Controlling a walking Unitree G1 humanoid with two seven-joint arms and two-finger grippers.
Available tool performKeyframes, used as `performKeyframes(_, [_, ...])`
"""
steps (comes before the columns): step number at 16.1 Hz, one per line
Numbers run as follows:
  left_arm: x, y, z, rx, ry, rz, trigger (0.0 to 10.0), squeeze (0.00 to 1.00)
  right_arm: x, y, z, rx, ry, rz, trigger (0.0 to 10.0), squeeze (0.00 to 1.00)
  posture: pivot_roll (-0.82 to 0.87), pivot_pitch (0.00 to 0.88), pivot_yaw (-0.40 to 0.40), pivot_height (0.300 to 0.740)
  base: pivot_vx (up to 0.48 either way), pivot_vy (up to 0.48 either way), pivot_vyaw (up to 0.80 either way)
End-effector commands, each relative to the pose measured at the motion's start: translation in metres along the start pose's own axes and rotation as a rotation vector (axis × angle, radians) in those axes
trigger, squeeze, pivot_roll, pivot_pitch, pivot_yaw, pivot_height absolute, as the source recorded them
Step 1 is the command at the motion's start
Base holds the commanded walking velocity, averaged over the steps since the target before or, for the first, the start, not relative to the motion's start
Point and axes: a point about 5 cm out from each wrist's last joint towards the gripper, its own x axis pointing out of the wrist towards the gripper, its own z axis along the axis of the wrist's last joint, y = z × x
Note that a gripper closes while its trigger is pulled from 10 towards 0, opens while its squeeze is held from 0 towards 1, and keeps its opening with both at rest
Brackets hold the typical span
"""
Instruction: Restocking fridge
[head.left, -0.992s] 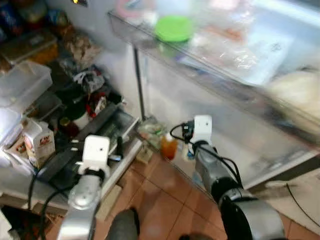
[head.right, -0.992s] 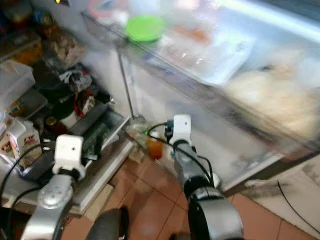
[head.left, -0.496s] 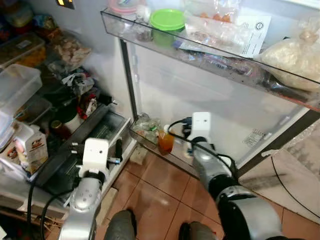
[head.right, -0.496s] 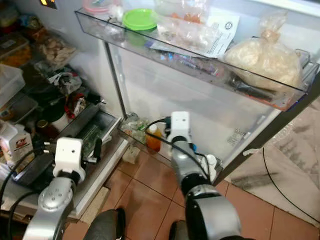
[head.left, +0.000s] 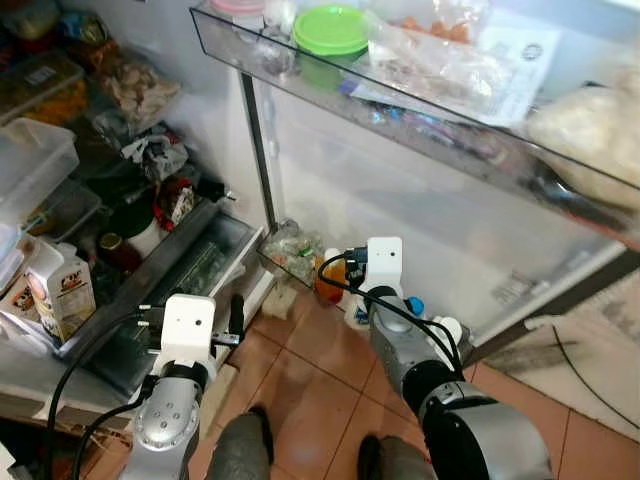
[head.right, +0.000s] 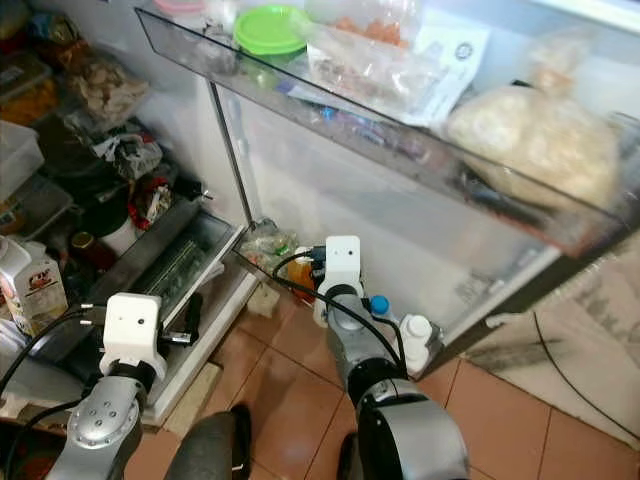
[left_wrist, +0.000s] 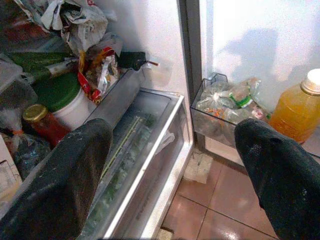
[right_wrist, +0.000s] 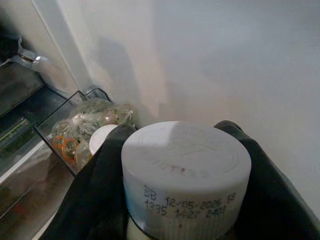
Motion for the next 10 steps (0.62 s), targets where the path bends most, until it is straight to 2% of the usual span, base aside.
performKeyframes(1, [-0.0023, 0.0003, 0.0001, 0.011, 0.009, 0.0, 10.0, 0.0, 0.0006, 0.002, 0.0043, 0.005, -0.028, 0.006, 10.0, 0.0, 0.28, 0.223, -0.007, 0.706, 0.0, 0.0, 0.0])
performKeyframes(4, [-0.0037, -0.0007, 0.0014, 0.001, 0.012, 0.005, 10.0, 0.0, -0.0001, -0.0011, 0.0031, -0.003, -0.032, 0.009, 10.0, 0.0, 0.28, 0.226, -0.014, 0.678, 0.0, 0.0, 0.0])
performKeyframes(10, [-0.0027, 0.0004, 0.0021, 0.001, 0.01, 0.016, 10.0, 0.0, -0.0007, 0.0005, 0.0016, -0.005, -0.028, 0.025, 10.0, 0.0, 0.29, 0.221, -0.018, 0.673, 0.0, 0.0, 0.0])
